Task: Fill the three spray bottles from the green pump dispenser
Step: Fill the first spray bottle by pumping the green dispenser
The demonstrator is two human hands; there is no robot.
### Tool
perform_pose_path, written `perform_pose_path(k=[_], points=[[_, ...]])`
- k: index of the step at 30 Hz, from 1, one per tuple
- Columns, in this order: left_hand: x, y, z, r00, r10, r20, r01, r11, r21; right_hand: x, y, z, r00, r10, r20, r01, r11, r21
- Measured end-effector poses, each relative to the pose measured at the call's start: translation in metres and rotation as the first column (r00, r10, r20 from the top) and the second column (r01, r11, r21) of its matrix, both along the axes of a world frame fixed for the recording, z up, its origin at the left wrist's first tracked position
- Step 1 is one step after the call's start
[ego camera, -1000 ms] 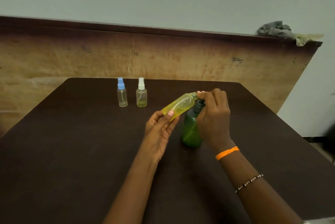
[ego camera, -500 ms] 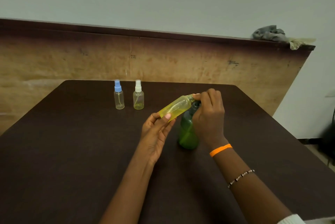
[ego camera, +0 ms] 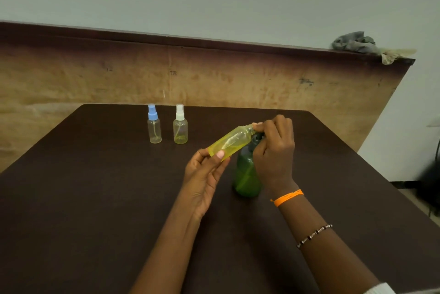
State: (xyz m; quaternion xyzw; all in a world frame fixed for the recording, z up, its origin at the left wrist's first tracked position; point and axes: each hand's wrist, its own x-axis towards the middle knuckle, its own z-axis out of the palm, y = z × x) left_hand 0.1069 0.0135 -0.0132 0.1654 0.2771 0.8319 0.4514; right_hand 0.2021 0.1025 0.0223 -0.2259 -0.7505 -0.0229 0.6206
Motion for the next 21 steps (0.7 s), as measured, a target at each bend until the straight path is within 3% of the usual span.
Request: perform_pose_path(k=[7,14,21], points=[[0.003,-0.001,0.003,1.0,-0.014,-0.004,0.015,1.0,0.023,0.012,0.0,0.021,0.971,-0.109,0.214,0.09,0.991,0.097],[0.003,0.0,0.001,1.0,-0.024,-0.014,0.024,1.0,0.016,0.009,-0.005,-0.009,0.997,-0.045,0.062,0.042,0.998,0.045],[0.003,0.0,0.001,1.0,-0.028,-0.008,0.029,0.999,0.036,0.014,-0.008,0.012,0.983,-0.036,0.178,0.029,0.999,0.041]])
